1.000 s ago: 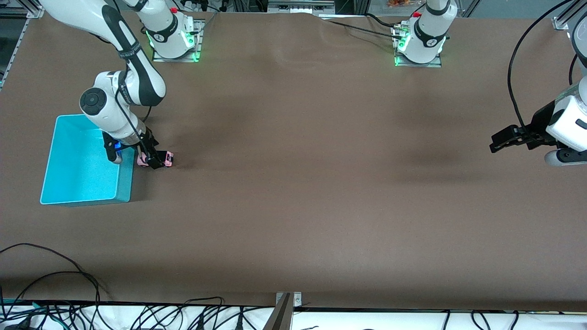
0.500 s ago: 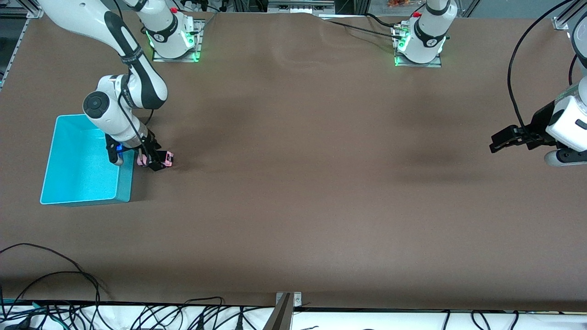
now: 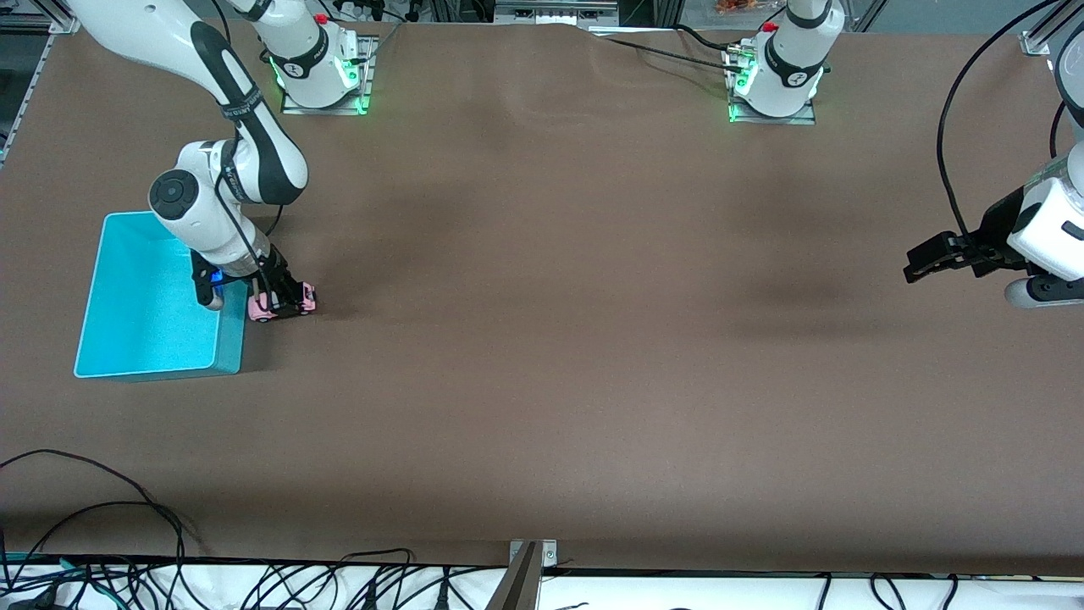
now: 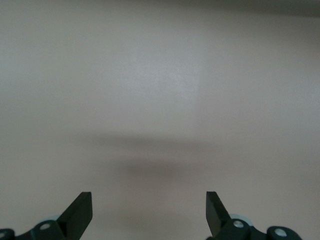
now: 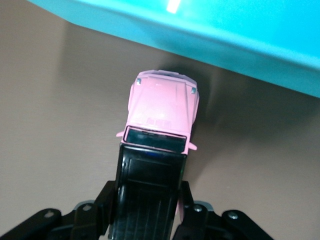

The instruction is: Wind and store pink jeep toy

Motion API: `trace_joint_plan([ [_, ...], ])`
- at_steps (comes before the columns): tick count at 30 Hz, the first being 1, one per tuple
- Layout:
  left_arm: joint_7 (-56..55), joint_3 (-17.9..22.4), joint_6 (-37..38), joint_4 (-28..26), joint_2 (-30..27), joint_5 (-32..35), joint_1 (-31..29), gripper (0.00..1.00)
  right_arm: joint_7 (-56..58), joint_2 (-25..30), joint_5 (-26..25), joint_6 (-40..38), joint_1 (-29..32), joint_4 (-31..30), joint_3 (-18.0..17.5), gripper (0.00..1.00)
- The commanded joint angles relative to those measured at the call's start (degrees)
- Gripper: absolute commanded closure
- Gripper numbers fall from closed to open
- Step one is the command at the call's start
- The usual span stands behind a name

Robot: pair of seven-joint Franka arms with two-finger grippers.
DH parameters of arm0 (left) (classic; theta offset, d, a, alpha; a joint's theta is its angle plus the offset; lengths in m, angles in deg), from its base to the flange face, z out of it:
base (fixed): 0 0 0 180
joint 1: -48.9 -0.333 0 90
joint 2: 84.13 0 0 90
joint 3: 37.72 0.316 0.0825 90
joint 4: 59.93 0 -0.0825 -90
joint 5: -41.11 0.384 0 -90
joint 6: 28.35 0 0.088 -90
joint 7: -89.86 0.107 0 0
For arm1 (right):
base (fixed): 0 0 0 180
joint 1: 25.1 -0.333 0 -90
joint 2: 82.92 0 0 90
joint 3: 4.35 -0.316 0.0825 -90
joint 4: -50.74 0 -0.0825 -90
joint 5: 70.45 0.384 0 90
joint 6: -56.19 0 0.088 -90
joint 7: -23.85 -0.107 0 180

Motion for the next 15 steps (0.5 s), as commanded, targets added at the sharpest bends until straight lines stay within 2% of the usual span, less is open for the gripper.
trace_joint_plan([
  [1,0.7,-0.1,0.3,0.0,-0.2,-1.3,-0.3,0.00,1.5,5.4,-0.7,-4.2,0.0,0.1,-0.2,1.00],
  [11,0.7,-0.1,0.3,0.0,-0.1,-1.3,-0.3,0.00,6.3,13.0,-0.5,-11.7,0.0,0.8,-0.2,1.00],
  [15,0.7,0.0,0.3,0.0,-0.1,-1.3,-0.4,0.00,7.5,13.9,-0.5,-14.4,0.0,2.2,-0.2,1.00],
])
